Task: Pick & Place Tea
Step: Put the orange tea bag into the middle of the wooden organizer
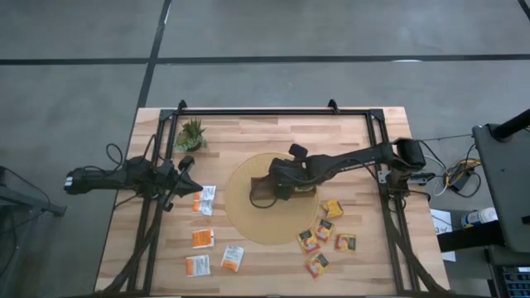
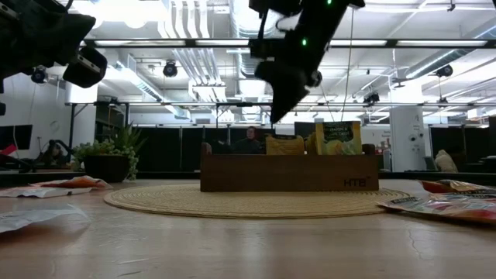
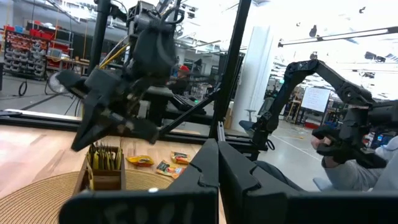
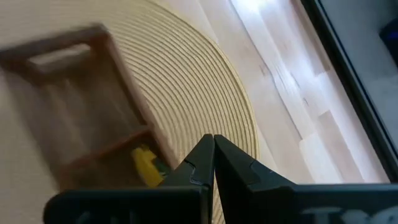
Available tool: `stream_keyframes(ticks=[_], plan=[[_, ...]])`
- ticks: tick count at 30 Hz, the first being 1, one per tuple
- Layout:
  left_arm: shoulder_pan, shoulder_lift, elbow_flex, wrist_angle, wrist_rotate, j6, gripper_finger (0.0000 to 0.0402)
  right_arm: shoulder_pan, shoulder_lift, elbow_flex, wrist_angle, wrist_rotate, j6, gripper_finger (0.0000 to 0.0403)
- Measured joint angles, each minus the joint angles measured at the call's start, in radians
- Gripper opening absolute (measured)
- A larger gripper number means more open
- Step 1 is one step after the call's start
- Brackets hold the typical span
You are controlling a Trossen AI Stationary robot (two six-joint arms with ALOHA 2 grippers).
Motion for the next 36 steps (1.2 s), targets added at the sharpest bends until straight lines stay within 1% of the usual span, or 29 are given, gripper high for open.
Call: stream_keyframes(ticks=[5, 11, 19, 21, 26, 31, 36], plan=[[0.000, 0.000, 0.000, -0.001, 0.000, 0.000, 0.0000, 0.055, -0.049, 0.026, -0.009, -0.023, 0.001, 0.0008], [0.000, 0.000, 0.000, 0.000, 0.000, 0.000, 0.0000, 0.124, -0.102, 0.020, -0.012, -0.211, 0.002, 0.0008], [0.000, 0.000, 0.000, 0.001, 0.000, 0.000, 0.0000, 0.210, -0.107, 0.011, -0.029, -0.417, 0.020, 0.0009], [0.000, 0.000, 0.000, 0.001, 0.000, 0.000, 0.0000, 0.228, -0.105, 0.011, -0.029, -0.433, 0.020, 0.0009], [0.000, 0.000, 0.000, 0.001, 0.000, 0.000, 0.0000, 0.264, -0.105, 0.009, -0.030, -0.433, 0.024, 0.0009], [0.000, 0.000, 0.000, 0.001, 0.000, 0.000, 0.0000, 0.289, -0.105, 0.009, -0.030, -0.434, 0.070, 0.0009], [0.000, 0.000, 0.000, 0.001, 0.000, 0.000, 0.0000, 0.306, -0.105, 0.009, -0.030, -0.476, 0.142, 0.0009]])
